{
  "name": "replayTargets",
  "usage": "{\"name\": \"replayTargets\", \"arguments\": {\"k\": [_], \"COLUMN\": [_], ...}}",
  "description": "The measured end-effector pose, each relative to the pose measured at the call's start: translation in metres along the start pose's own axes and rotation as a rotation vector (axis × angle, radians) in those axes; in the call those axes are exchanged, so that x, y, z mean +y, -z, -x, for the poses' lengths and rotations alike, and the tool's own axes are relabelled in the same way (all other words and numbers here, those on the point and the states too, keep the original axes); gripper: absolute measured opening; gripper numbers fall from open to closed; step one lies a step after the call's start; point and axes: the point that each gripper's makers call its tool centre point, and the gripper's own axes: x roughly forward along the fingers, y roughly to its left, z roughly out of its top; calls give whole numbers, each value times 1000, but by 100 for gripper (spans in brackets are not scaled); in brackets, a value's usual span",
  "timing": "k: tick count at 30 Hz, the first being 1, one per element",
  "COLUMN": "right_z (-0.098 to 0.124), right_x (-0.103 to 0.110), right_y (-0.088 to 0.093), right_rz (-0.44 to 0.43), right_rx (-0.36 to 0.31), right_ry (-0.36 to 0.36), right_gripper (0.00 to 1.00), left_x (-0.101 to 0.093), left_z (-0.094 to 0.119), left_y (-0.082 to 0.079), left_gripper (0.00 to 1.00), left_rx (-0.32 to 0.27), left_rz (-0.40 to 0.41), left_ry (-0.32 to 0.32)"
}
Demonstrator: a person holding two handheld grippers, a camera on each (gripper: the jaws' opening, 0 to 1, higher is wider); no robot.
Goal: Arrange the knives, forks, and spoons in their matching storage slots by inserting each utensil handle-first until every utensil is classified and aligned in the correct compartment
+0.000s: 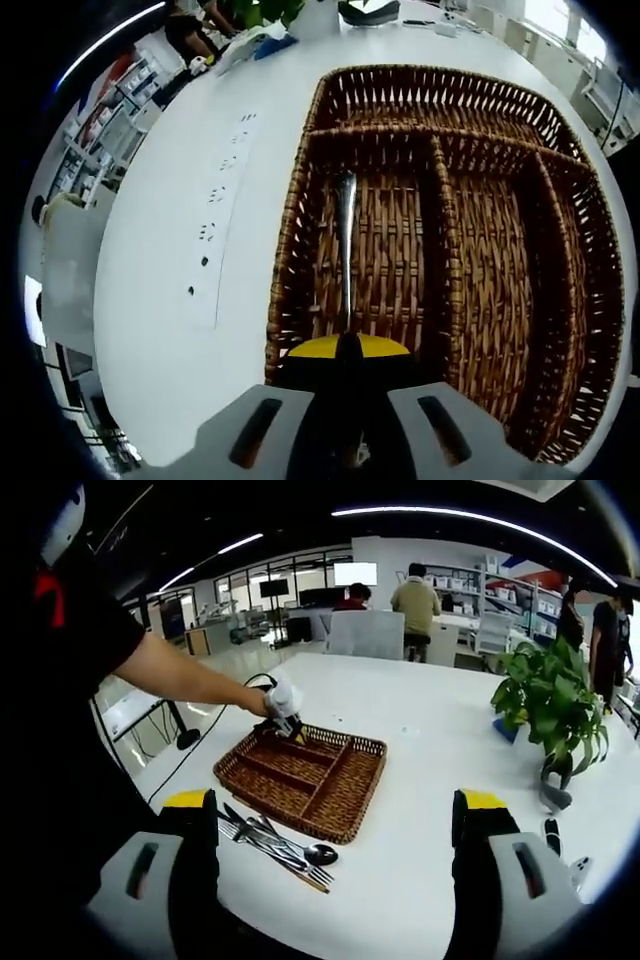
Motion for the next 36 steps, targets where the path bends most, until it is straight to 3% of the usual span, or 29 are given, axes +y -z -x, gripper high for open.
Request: {"name": "replayTargets", "arguments": {"k": [2,4,5,6,7,8,9,10,13,15,17,18,19,22,23,27,32,36], "right_z": [2,3,4,4,4,4,4,2,-2,-4,-6,-7,-8,-12,-12,-15,-15,-15], "right_x": [0,2,2,4,6,6,8,11,18,23,26,26,27,31,34,36,29,19], "right_y": [-1,-3,-3,-4,-5,-6,-9,-12,-18,-22,-23,-23,-24,-26,-28,-30,-24,-19], "right_rz": [2,8,11,15,20,22,24,25,48,55,60,62,64,79,85,90,83,75], "right_rx": [-6,-8,-6,-5,-4,-5,-11,-15,-21,-26,-30,-33,-35,-29,-32,-38,-30,-19], "right_ry": [3,2,1,-1,-5,-6,-9,-17,-30,-41,-50,-54,-57,-73,-80,-75,-5,20], "right_gripper": [100,100,100,100,100,100,100,100,100,100,100,100,100,100,100,100,100,100], "left_x": [-1,0,1,9,4,2,-7,1,3,13,9,12,16,19,19,9,-5,-25], "left_z": [0,2,3,6,7,9,13,19,37,50,61,68,73,96,107,149,207,245], "left_y": [-1,-2,-3,-4,-5,-14,-23,-22,-36,-38,-39,-37,-34,-28,-28,-15,-8,2], "left_gripper": [3,3,6,12,15,20,25,25,31,44,60,65,70,82,86,96,99,99], "left_rx": [-22,-26,-31,-27,-31,-82,-141,-141,-248,-290,-348,-371,-383,-429,-474,-554,-678,-733], "left_rz": [-38,4,-19,-55,-51,-48,4,10,74,103,218,269,269,311,337,426,498,540], "left_ry": [-7,-16,-32,-90,-65,-63,-39,-88,-95,-150,-99,-97,-124,-168,-177,-190,-203,-222]}}
